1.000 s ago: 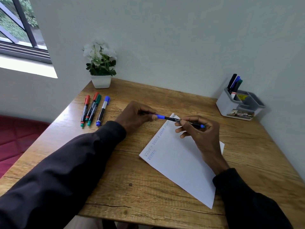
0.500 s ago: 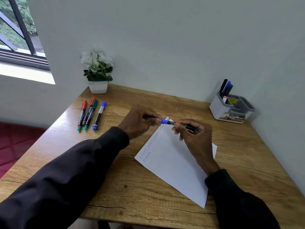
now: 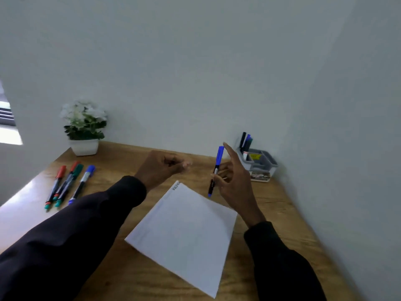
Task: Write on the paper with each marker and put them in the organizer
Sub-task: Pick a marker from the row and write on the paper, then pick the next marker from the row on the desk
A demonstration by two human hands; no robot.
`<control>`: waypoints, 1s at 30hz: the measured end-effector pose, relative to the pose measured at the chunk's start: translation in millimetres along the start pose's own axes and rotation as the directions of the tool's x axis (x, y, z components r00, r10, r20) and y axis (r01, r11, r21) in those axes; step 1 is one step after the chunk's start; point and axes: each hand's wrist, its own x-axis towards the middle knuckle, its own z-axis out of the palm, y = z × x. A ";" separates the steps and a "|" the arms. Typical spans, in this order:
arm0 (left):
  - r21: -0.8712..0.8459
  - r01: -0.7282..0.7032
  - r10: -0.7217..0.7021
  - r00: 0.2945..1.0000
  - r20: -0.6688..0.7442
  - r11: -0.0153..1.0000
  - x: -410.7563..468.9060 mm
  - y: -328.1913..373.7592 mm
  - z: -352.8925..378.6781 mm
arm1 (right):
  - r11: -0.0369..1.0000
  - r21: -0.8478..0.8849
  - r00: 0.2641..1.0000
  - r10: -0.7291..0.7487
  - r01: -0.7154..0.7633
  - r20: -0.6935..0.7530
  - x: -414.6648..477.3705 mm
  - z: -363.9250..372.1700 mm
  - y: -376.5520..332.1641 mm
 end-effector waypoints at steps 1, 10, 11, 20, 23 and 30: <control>-0.013 0.005 -0.005 1.000 -0.005 1.000 3.3 0.4 2.4 | 1.000 0.006 1.000 0.006 -0.006 -0.019 6.6 -9.5 4.9; -0.031 0.002 -0.001 1.000 0.013 1.000 18.5 7.7 14.0 | 0.994 -0.095 0.934 0.009 -0.045 -0.356 78.5 -84.6 39.8; -0.028 0.000 0.001 1.000 0.015 1.000 19.4 7.1 14.5 | 0.993 -0.106 0.928 0.006 -0.049 -0.373 86.1 -90.6 44.0; -0.011 0.002 -0.002 1.000 -0.004 1.000 17.0 -0.5 9.2 | 0.954 -0.271 0.969 0.064 -0.130 -0.239 105.5 -89.0 81.4; -0.001 0.024 -0.024 1.000 -0.010 1.000 14.8 -6.6 4.2 | 0.944 -0.280 0.968 0.111 -0.173 -0.224 100.5 -81.9 90.2; 0.037 0.049 -0.048 0.999 -0.017 0.998 9.0 -13.9 -8.9 | 0.924 -0.330 0.958 0.104 -0.193 -0.268 97.1 -74.4 91.8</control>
